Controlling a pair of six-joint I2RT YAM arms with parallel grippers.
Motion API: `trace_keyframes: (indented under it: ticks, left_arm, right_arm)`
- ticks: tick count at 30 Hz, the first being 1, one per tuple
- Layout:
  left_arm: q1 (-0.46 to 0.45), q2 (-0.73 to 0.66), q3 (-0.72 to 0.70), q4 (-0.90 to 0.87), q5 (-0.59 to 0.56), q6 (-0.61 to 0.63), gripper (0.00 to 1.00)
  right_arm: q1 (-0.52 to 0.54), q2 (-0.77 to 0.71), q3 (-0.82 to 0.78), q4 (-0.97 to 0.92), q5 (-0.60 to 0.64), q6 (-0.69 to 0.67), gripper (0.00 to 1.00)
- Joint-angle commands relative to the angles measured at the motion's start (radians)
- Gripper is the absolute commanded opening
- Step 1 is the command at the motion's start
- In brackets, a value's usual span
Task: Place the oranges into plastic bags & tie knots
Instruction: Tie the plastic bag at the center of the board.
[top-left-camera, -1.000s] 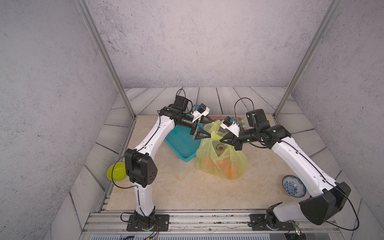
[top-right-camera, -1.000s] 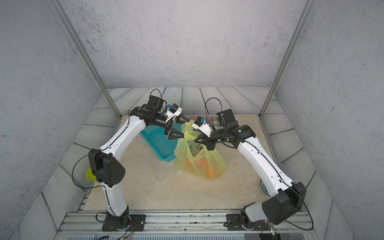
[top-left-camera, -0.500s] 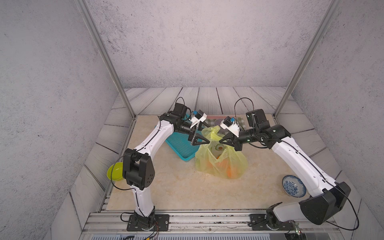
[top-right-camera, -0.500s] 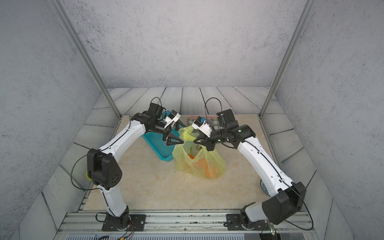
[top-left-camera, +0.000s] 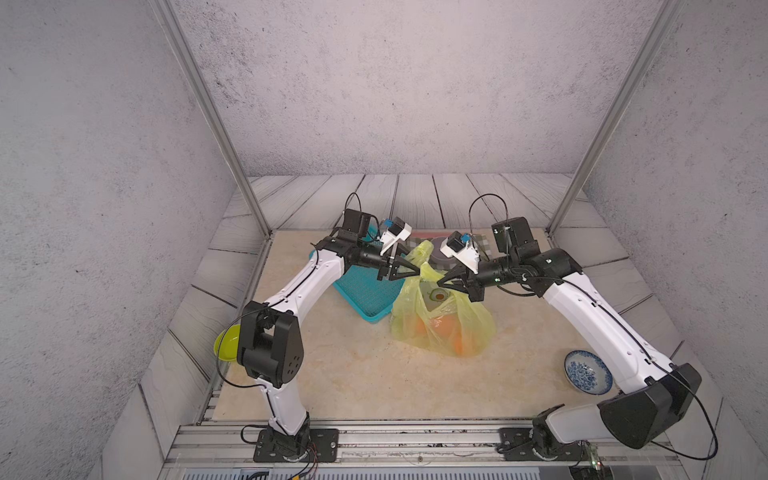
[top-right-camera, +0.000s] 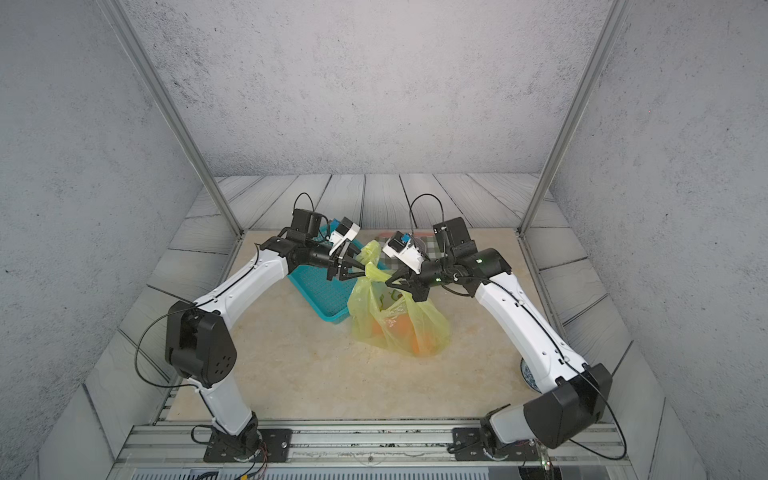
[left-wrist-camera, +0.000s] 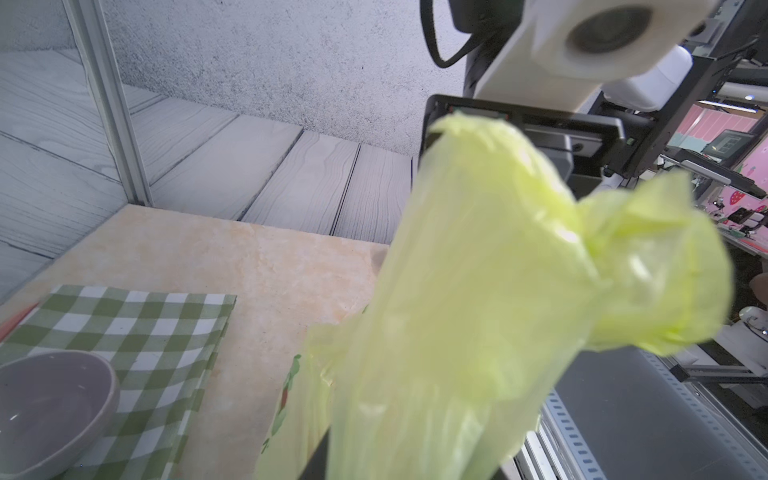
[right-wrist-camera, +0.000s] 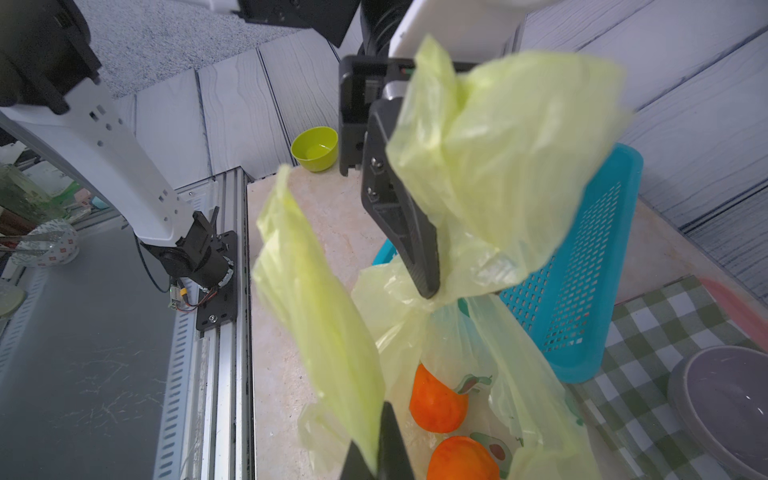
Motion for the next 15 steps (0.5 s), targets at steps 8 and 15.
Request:
trace_keyframes:
  ticks: [8,15]
  left_arm:
    - [-0.034,-0.067,-0.087,0.144,-0.053,-0.116,0.52]
    - [-0.017,-0.079,-0.085,0.071,-0.004,-0.051,0.68]
  right_arm:
    - [0.044,0.073,0.082,-0.010,0.141,0.044,0.04]
    - [0.052,0.090,0.080,-0.026,0.180,0.020,0.04]
